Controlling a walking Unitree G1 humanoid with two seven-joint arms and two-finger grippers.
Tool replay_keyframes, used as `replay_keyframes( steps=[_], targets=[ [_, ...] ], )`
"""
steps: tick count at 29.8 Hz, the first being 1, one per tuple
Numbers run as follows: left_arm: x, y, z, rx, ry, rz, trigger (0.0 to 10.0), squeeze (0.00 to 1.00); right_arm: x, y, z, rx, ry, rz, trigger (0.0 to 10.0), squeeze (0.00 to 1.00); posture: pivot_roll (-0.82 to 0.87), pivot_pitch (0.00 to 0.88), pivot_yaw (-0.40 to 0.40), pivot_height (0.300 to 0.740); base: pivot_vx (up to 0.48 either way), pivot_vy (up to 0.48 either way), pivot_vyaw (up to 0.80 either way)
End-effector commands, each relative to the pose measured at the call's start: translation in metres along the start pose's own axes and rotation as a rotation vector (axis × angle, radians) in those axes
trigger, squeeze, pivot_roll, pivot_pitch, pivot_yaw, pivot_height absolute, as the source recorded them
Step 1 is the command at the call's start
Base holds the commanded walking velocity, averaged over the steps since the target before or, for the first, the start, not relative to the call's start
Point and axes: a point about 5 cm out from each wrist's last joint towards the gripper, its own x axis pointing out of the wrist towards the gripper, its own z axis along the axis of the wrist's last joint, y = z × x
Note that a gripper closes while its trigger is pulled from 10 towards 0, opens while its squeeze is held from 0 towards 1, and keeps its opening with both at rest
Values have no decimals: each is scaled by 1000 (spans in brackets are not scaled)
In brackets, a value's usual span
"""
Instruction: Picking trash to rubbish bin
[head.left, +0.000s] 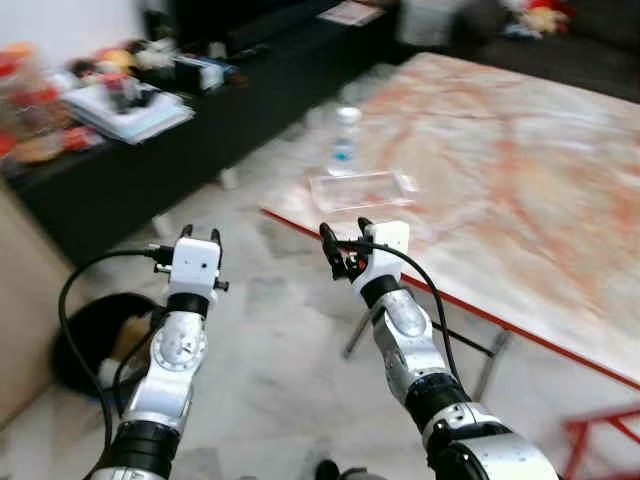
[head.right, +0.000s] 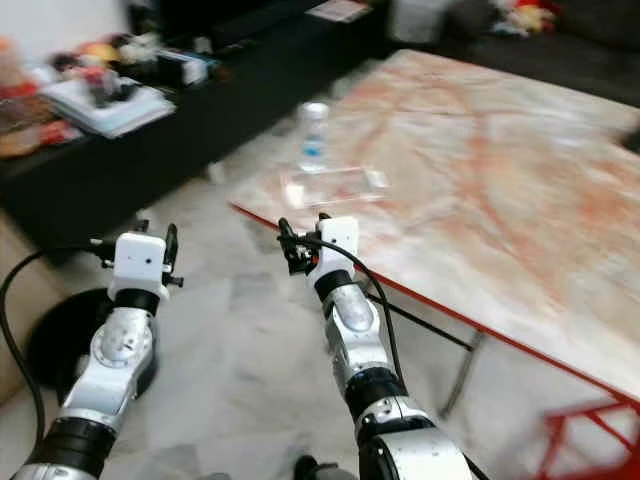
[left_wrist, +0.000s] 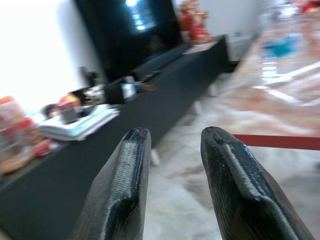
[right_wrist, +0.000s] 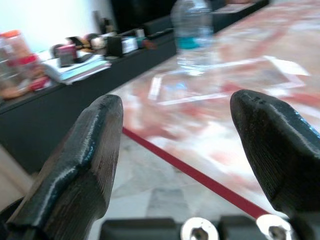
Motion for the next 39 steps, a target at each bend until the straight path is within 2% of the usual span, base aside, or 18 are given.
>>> replay_keyframes(
  steps=[1, 12, 18, 20, 39],
  targets=[
    [0, 2, 3, 0, -8, 5, 10000, 0, 4, 11, 3, 14, -12, 23, 10000, 0, 136, 148, -11, 740, 0, 0, -800],
    [1, 2, 5, -4, -8, 6, 10000, 0, 4, 12, 2, 13, -9, 31, 10000, 0, 136, 151, -16, 740, 0, 0, -800],
    [3, 2, 6, -35, 0, 7, 10000, 0, 4, 13, 5, 20, -26, 35, 10000, 0, 135, 152, -20, 740, 0, 0, 0],
    [3, 2, 6, -69, 5, 19, 10000, 0, 5, 14, 5, 22, -27, 40, 10000, 0, 132, 153, -22, 740, 0, 0, 0],
    [8, 9, 11, -98, 6, 59, 10000, 0, 6, 18, 7, -12, -25, 72, 10000, 0, 126, 143, -28, 740, 0, 0, 0]
  ],
)
